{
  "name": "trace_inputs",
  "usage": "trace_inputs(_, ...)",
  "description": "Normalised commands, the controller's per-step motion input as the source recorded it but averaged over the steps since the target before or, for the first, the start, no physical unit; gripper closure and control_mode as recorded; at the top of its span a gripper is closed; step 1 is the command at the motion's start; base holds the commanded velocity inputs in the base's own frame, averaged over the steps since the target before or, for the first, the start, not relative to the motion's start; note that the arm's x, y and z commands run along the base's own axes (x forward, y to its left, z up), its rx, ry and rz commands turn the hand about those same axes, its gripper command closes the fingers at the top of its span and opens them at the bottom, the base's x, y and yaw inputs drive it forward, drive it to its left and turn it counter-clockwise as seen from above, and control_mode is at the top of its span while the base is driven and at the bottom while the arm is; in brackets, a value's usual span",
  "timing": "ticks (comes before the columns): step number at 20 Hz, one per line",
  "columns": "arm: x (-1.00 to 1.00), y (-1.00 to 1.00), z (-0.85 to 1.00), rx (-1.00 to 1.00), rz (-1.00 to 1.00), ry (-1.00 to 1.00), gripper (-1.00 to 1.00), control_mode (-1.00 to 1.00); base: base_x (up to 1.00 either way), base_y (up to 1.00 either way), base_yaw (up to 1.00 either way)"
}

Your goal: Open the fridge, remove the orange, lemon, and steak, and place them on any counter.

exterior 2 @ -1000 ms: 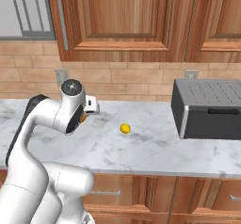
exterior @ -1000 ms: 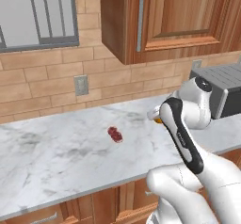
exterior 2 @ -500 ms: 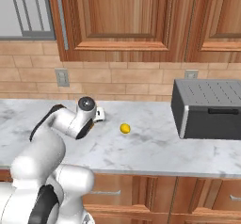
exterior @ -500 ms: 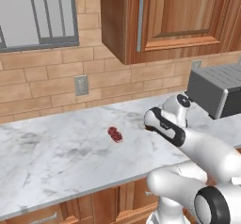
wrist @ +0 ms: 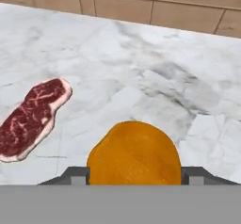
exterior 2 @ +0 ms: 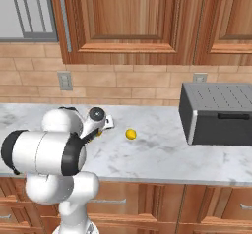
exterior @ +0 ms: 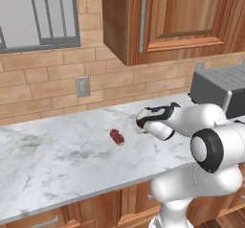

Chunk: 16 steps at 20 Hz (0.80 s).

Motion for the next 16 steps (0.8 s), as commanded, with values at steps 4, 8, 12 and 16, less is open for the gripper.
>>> trace_inputs(4,0.66,0.00,-0.10,0.00,0.02,0.00,-1.00,-1.00,0.00,0.00,0.00)
trace_inputs(8,0.43,0.00,0.00,0.00,0.00,0.00,-1.00,-1.00,0.00,0.00,0.00)
trace_inputs(12,0.09,0.00,0.00,0.00,0.00,-0.01,-1.00,-1.00,0.00,0.00,0.00)
trace_inputs(16,-0.56,0.00,0.22,0.00,0.00,-0.17,-1.00,-1.00,0.00,0.00,0.00)
